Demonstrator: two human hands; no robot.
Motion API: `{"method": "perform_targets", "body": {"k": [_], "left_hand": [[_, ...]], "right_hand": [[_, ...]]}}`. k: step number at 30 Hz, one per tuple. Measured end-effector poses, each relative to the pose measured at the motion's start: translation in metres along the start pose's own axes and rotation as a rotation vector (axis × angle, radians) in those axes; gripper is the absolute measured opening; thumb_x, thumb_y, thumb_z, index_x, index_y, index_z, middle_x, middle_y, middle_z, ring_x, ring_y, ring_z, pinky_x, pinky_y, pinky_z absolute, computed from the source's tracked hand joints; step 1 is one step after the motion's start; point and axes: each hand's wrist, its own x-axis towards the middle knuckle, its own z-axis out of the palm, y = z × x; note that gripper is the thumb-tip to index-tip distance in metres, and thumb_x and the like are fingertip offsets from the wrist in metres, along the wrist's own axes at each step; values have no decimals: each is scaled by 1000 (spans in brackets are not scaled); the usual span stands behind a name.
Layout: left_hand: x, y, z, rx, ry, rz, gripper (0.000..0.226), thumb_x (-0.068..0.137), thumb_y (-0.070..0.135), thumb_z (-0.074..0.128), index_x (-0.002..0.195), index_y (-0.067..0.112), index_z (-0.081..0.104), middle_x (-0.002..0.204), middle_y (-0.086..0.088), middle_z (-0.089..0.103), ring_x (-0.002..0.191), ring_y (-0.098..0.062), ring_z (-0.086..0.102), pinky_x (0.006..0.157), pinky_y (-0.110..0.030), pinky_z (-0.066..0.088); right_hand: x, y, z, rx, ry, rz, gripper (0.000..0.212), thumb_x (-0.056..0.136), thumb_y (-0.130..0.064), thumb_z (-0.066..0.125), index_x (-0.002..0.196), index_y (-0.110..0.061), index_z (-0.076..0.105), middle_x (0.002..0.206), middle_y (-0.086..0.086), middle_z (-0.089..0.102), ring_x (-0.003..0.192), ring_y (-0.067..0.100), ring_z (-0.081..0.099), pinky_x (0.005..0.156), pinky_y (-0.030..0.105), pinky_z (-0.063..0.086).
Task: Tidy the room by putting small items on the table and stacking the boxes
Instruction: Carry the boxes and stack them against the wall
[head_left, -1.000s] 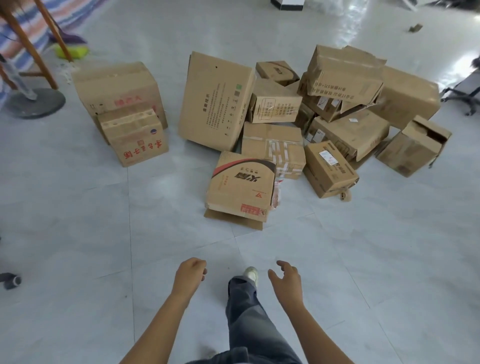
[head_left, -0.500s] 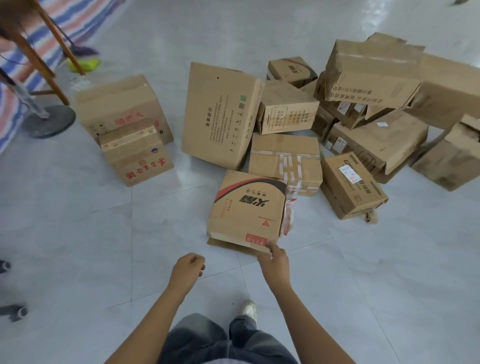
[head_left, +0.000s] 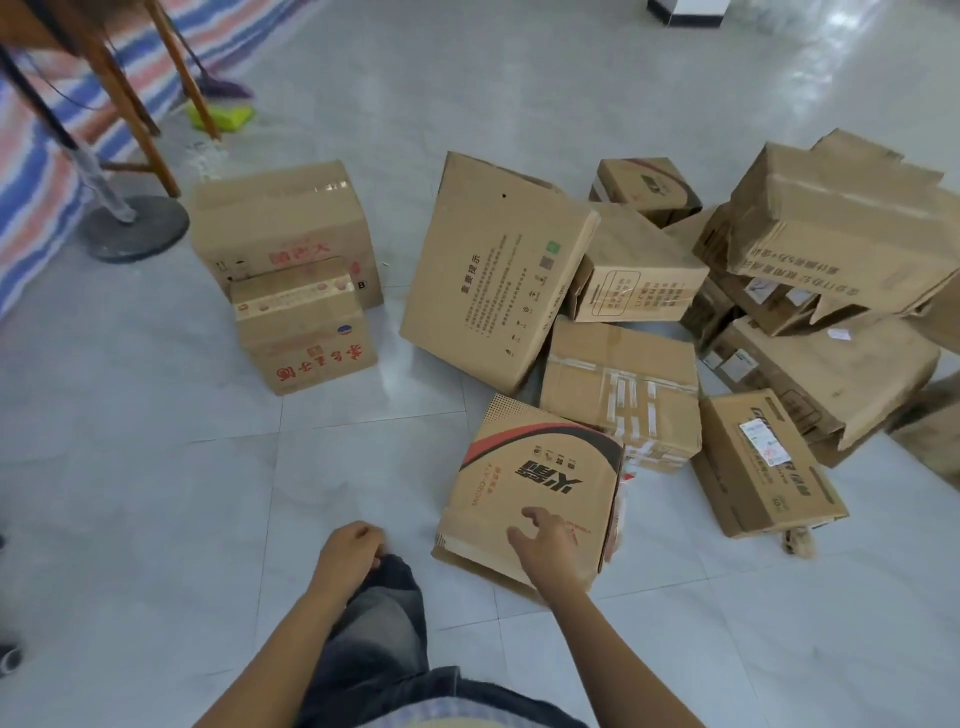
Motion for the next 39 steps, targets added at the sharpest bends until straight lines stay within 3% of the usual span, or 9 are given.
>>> {"method": "perform_targets", "body": {"k": [2,7,13,20,22,26,29,35,39], "left_hand": [[36,29,-27,-66,4,5,22,95,10,48,73,10,55,81,-12,61,75,-25,56,69,-29,40],[117,106,-117,-166,67,90,17,94,12,51,79,10,57,82,-11,62,77,-24,56,77,-32,40],[191,148,-191,-274,216,60,13,93,10,49,93,0,58,86,-14,61,80,-27,56,64,-29,40],[233,154,-159,-220,15,-98,13,93,11,51,93,1,60,85,-14,62,73,-23,57,72,-30,41],[252,171,-161,-213,25,-95,13,93,11,51,91,1,60,85,-14,62,73,-24,56,70,-31,41],[306,227,-183,-300,211,-54,14,93,9,50,97,-2,58,87,-16,61,73,-25,54,66,-31,39],[340,277,-178,-283,254,-5,16,93,12,48,99,2,59,83,-14,61,70,-23,54,62,-30,38],[392,382,-107,-159,98,13,18,96,15,45,87,7,58,84,-9,58,71,-18,53,72,-31,37],[409,427,-84,-11,46,90,25,97,14,43,74,15,54,82,-7,59,81,-22,55,66,-28,38]], "right_hand": [[25,-34,10,9,3,-1,43,91,-27,52,132,-16,46,134,7,43,122,24,43,99,37,43],[84,-129,39,33,0,12,40,89,-22,54,127,-10,51,131,12,49,121,26,45,100,35,39],[138,-204,58,-24,1,1,42,89,-24,55,129,-13,50,130,12,48,117,27,48,99,38,41],[200,-236,46,-66,27,70,41,89,-22,55,128,-12,53,131,12,51,117,26,50,98,35,42],[224,-252,42,-63,23,49,40,89,-25,55,127,-12,54,131,11,50,118,25,48,98,34,41],[291,-289,32,-12,4,-19,37,89,-24,54,123,-8,54,125,12,51,115,28,47,98,38,41],[348,-322,8,35,8,-57,42,89,-22,55,128,-8,51,134,11,46,124,27,41,104,37,37],[445,-356,-70,91,110,-71,40,87,-25,58,125,-11,55,137,8,47,129,25,40,105,41,38],[475,-359,-86,129,91,20,38,86,-24,59,122,-11,57,132,10,49,124,25,43,103,43,41]]}}
